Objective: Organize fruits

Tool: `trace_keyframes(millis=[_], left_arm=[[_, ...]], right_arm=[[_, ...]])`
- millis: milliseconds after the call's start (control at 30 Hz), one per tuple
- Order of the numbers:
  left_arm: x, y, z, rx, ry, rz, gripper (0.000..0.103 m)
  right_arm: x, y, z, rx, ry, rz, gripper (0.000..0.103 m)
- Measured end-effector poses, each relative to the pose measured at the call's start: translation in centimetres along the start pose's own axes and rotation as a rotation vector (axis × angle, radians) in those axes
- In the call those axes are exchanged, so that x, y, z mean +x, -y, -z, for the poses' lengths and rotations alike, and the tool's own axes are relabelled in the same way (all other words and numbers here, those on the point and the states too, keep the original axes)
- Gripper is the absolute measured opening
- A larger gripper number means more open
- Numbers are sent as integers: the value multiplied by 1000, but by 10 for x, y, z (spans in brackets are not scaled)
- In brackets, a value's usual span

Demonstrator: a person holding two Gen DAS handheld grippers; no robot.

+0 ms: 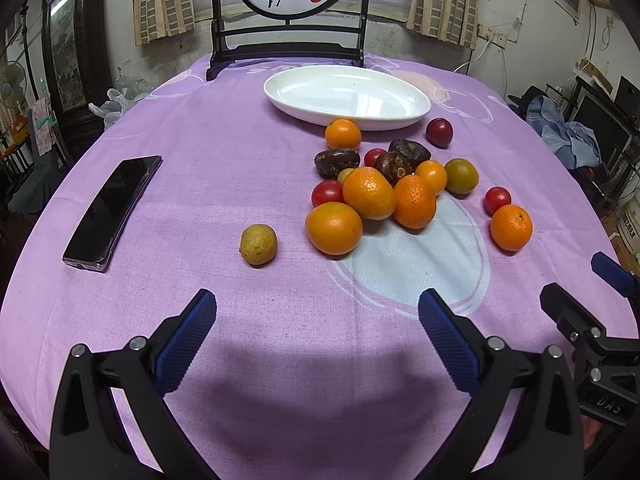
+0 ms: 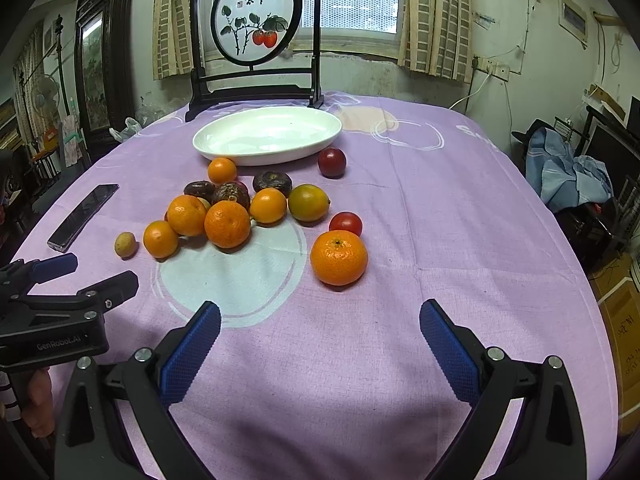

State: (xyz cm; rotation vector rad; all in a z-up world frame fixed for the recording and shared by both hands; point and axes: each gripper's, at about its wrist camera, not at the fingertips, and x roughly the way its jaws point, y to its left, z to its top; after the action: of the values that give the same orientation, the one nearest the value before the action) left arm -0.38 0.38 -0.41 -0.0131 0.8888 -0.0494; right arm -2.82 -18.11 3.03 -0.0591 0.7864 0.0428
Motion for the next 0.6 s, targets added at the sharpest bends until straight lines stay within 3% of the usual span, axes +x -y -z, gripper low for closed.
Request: trace_keyframes(millis=[600], left_arm=[[-1, -1, 0, -3, -2, -6, 99]], right_arm=[[1, 0, 1, 0, -3, -1, 100]])
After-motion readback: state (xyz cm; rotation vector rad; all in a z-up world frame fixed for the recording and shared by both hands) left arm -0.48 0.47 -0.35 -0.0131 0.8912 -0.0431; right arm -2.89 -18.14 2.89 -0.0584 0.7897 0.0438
